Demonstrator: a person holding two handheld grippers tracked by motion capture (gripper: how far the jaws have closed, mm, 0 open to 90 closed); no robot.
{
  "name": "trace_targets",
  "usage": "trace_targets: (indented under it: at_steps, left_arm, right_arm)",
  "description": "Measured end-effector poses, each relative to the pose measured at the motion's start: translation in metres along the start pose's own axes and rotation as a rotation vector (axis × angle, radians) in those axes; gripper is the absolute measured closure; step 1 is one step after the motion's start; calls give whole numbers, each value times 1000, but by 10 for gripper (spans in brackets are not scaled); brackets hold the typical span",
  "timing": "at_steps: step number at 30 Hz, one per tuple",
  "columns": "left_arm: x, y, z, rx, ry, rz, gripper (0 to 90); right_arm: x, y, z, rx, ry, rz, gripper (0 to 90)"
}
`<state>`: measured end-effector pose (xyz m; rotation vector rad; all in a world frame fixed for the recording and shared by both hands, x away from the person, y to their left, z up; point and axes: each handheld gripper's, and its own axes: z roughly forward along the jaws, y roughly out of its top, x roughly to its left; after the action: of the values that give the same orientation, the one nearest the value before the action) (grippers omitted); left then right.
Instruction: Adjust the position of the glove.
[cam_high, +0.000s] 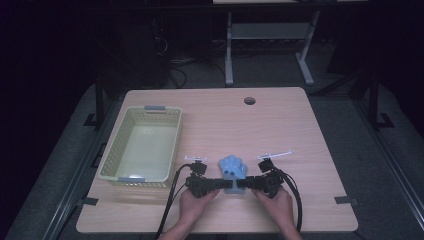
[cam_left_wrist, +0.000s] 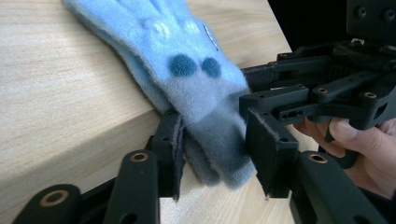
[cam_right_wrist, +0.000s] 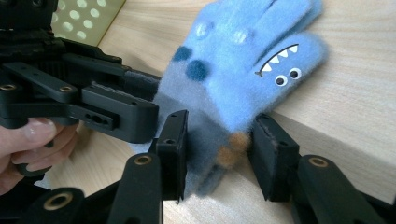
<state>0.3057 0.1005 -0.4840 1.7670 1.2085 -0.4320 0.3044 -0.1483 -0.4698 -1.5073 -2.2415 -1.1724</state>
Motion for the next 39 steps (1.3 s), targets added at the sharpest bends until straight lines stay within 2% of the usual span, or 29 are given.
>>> trace_targets:
  at_steps: [7,12,19,21,22,26,32,35,39]
  left_arm:
    - [4,-1,1,-4,-22,-23,629]
    - [11,1,4,-4,-60,-46,663]
    - [15,1,5,-7,-92,-73,696]
    - [15,1,5,-9,-93,-70,698]
    - [15,1,4,-8,-89,-55,698]
    - [14,2,4,-15,-95,-52,699]
    - [15,4,1,-1,-111,-37,706]
    - [14,6,0,-10,-120,-40,708]
    - [13,7,-2,-24,-140,-45,711]
  right_arm:
    - [2,-2,2,-12,4,9,625]
    - [1,-2,4,-8,27,27,649]
    - [-1,-2,6,-17,58,49,688]
    - [-1,-2,5,-18,60,42,696]
    - [-2,-2,5,-25,67,42,709]
    - [-4,-3,4,-33,87,53,719]
    - [-1,0,3,-27,88,37,723]
    - [0,0,3,-27,86,31,725]
    - [1,3,-2,-31,106,36,729]
